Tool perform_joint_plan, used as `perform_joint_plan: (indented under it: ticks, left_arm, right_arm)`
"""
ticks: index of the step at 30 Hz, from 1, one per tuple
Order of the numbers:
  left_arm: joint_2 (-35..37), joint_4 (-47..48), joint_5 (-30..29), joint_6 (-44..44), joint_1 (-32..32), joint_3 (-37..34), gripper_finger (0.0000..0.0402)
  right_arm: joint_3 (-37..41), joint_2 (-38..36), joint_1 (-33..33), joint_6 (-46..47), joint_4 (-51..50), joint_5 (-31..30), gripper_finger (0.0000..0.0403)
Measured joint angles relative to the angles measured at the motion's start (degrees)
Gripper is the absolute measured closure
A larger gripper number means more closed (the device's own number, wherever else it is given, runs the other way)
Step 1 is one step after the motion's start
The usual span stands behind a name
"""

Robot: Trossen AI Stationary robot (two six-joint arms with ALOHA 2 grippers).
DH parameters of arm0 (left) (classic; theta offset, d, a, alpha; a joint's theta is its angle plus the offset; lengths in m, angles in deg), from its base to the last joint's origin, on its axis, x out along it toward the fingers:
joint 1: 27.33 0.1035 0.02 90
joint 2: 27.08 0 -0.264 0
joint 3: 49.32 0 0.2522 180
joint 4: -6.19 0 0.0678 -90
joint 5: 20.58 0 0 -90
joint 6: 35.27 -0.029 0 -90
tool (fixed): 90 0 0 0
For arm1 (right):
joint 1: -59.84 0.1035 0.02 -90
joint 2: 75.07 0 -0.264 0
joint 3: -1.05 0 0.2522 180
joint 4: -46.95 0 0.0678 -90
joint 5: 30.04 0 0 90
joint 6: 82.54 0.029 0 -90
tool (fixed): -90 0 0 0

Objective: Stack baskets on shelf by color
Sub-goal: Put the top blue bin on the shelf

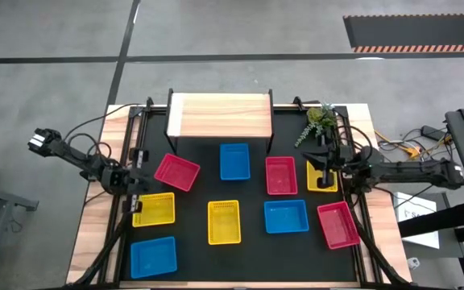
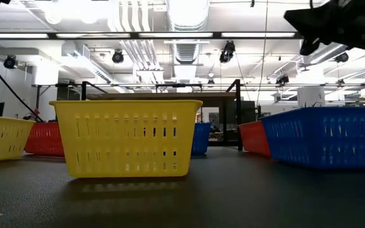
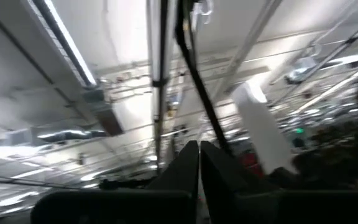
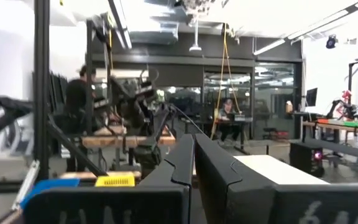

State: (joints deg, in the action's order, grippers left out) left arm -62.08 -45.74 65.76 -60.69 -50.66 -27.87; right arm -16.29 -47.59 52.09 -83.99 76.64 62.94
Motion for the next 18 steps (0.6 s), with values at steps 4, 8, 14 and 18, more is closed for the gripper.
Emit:
perform_joint_plan:
  ticks: [4,8,14,18]
  left_arm:
    - [0.04,-0.02,-11.29,-8.83,0.0,1.44,0.0401]
    - [0.0,0.06,-22.54,-19.31,0.0,2.96,0.0401]
    - [-0.09,0.07,-28.37,-29.45,0.02,3.92,0.0401]
    - [0.18,0.15,-28.35,-32.4,0.02,3.92,0.0401]
  right_arm:
    - [-4.27,5.76,0.0,-3.61,-0.65,0.0,0.0394]
    - [-9.88,11.03,0.0,-6.3,-4.54,0.02,0.0394]
    - [-19.49,17.35,0.0,-10.08,-18.33,0.13,0.0394]
    - [-26.28,20.69,0.4,-10.17,-25.19,0.5,0.0394]
